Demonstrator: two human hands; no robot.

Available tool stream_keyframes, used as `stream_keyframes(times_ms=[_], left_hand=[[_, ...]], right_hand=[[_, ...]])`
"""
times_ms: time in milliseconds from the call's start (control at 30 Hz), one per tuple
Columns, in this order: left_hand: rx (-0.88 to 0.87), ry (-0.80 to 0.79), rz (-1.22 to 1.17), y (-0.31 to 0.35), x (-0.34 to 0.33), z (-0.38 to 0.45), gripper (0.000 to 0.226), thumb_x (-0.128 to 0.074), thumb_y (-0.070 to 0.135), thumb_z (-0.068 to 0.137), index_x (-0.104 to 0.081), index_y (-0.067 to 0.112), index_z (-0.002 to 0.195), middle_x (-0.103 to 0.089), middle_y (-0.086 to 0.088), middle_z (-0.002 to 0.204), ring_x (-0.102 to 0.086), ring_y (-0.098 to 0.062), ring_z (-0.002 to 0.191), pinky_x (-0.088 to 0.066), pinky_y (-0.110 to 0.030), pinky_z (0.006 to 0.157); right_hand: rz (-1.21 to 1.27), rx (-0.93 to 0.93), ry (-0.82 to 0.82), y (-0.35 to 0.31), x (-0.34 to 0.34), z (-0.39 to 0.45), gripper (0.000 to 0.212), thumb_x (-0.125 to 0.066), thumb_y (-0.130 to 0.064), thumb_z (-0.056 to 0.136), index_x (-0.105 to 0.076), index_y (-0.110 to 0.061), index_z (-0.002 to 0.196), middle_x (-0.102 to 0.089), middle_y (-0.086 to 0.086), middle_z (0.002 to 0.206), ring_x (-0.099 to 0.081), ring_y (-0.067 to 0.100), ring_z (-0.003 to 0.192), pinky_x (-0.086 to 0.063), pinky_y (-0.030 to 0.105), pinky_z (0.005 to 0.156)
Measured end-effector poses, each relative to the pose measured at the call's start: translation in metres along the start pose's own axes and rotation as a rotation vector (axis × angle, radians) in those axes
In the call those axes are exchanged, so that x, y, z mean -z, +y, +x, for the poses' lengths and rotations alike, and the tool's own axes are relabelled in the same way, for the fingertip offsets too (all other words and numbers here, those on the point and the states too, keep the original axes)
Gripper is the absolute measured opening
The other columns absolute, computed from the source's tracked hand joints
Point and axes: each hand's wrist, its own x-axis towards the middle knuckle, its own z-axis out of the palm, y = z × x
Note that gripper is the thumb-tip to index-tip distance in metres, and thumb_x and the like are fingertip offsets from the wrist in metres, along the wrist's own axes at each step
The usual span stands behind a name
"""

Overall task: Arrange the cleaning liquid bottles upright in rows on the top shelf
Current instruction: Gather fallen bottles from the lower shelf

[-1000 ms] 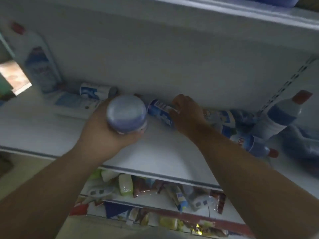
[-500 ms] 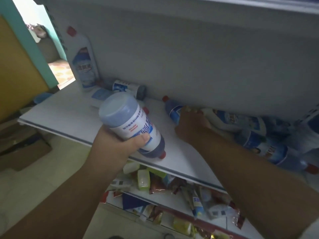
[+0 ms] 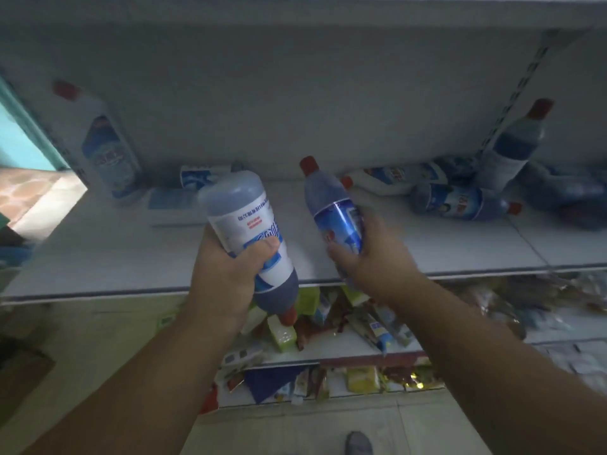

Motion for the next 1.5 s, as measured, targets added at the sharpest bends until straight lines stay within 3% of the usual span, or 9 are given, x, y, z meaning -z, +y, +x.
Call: stream_keyframes(times_ms=[167,333,533,633,767,1000,1133,1300,1500], left_hand=[[0.003,-0.032,0.077,0.019,0.013,-0.027,0.079,-0.079,0.04,0.046,-0.059,0.011,0.117,-0.073,-0.011,0.099,-0.072,-0.031,0.091,-0.059,-0.048,0.079],[-0.001,-0.046,0.187,0.038,0.019,-0.059,0.075,-0.078,0.042,0.047,-0.062,0.016,0.115,-0.073,-0.011,0.099,-0.072,-0.031,0.09,-0.059,-0.048,0.077],[-0.045,-0.001,0.304,0.064,0.007,-0.108,0.061,-0.079,0.046,0.048,-0.06,0.032,0.104,-0.072,-0.001,0.095,-0.072,-0.02,0.086,-0.06,-0.051,0.078],[-0.086,0.01,0.357,0.083,0.0,-0.131,0.05,-0.083,0.041,0.056,-0.059,0.032,0.099,-0.07,0.002,0.091,-0.07,-0.017,0.083,-0.058,-0.044,0.074],[-0.155,0.047,0.453,0.121,-0.001,-0.147,0.05,-0.084,0.044,0.06,-0.057,0.031,0.099,-0.068,0.0,0.095,-0.067,-0.022,0.088,-0.056,-0.046,0.08],[-0.339,-0.029,0.668,0.193,0.001,-0.139,0.038,-0.082,0.028,0.074,-0.054,0.03,0.099,-0.065,0.005,0.089,-0.063,-0.014,0.081,-0.045,-0.029,0.06],[-0.478,-0.082,0.911,0.244,-0.001,-0.106,0.044,-0.08,0.038,0.072,-0.048,0.033,0.101,-0.062,0.012,0.089,-0.06,-0.007,0.079,-0.049,-0.029,0.064],[-0.609,-0.202,1.263,0.305,-0.014,-0.042,0.049,-0.077,0.049,0.07,-0.045,0.036,0.105,-0.059,0.014,0.094,-0.058,-0.005,0.08,-0.05,-0.028,0.065],[-0.7,-0.367,1.408,0.331,-0.035,0.035,0.052,-0.078,0.049,0.069,-0.045,0.04,0.108,-0.06,0.017,0.092,-0.061,-0.007,0.081,-0.059,-0.032,0.074]], right_hand=[[0.483,-0.214,-0.042,-0.01,0.002,-0.056,0.042,-0.072,-0.04,0.086,-0.049,-0.032,0.121,-0.065,-0.007,0.104,-0.069,0.011,0.088,-0.062,0.03,0.073],[0.697,-0.205,-0.072,-0.026,0.012,-0.088,0.035,-0.072,-0.037,0.087,-0.056,-0.024,0.115,-0.07,0.004,0.103,-0.073,0.016,0.086,-0.061,0.03,0.069],[0.902,-0.058,-0.105,-0.046,0.058,-0.132,0.051,-0.074,-0.047,0.077,-0.059,-0.017,0.115,-0.071,0.009,0.097,-0.072,0.024,0.083,-0.059,0.036,0.068],[0.94,0.022,-0.067,-0.058,0.081,-0.15,0.049,-0.07,-0.042,0.074,-0.059,-0.017,0.115,-0.072,0.009,0.096,-0.073,0.027,0.086,-0.061,0.038,0.069],[0.95,0.162,-0.044,-0.092,0.116,-0.155,0.046,-0.072,-0.04,0.076,-0.06,-0.016,0.114,-0.072,0.011,0.099,-0.072,0.031,0.091,-0.061,0.044,0.075],[0.954,0.358,0.105,-0.166,0.173,-0.119,0.03,-0.069,-0.028,0.091,-0.058,-0.017,0.117,-0.072,0.008,0.099,-0.073,0.027,0.089,-0.062,0.047,0.072],[0.948,0.43,0.231,-0.205,0.196,-0.074,0.038,-0.073,-0.033,0.087,-0.059,-0.015,0.117,-0.072,0.01,0.103,-0.073,0.027,0.091,-0.061,0.043,0.071],[0.849,0.409,0.314,-0.233,0.216,-0.019,0.033,-0.071,-0.032,0.09,-0.055,-0.018,0.116,-0.07,0.005,0.102,-0.074,0.023,0.093,-0.062,0.043,0.077],[0.741,0.31,0.393,-0.227,0.232,0.036,0.045,-0.076,-0.025,0.086,-0.048,-0.021,0.122,-0.068,0.005,0.111,-0.073,0.022,0.097,-0.06,0.048,0.085]])
